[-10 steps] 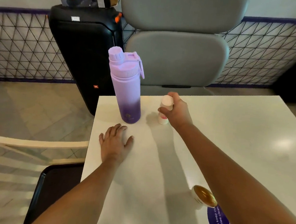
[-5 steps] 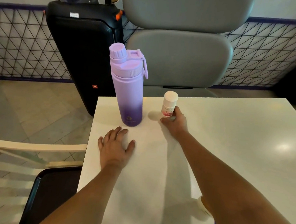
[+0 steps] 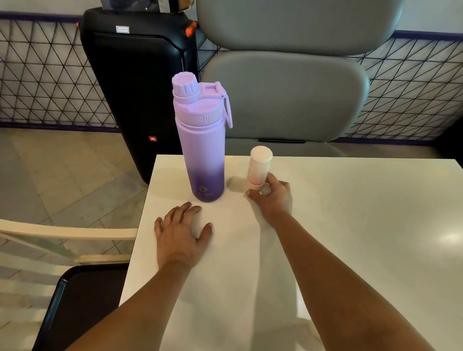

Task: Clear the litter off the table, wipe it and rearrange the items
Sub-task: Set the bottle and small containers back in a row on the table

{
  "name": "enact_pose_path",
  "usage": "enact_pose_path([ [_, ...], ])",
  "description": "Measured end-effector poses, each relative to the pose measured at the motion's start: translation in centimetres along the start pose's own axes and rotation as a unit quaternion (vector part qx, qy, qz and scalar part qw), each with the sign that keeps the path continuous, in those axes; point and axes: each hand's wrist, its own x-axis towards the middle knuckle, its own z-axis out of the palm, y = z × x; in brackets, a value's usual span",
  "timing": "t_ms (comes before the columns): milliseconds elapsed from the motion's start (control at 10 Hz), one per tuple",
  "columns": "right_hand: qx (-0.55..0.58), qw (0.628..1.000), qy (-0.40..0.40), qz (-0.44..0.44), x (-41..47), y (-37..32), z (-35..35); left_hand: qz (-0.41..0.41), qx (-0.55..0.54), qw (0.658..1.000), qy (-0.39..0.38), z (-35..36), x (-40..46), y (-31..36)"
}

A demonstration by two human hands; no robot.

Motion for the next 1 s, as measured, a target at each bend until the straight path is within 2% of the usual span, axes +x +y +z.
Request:
enact_pose_path([
  [200,-0.024,0.999,0.017,-0.027,-0.2,0.1,-0.19,-0.003,0.004,1.0,0.001,-0.11,0.03,0.17],
  [1000,-0.048,0.998,0.029,-0.042,-0.17,0.33,0.2,-0.003,0.005,1.0,0.006,0.19,0.04,-0.03],
])
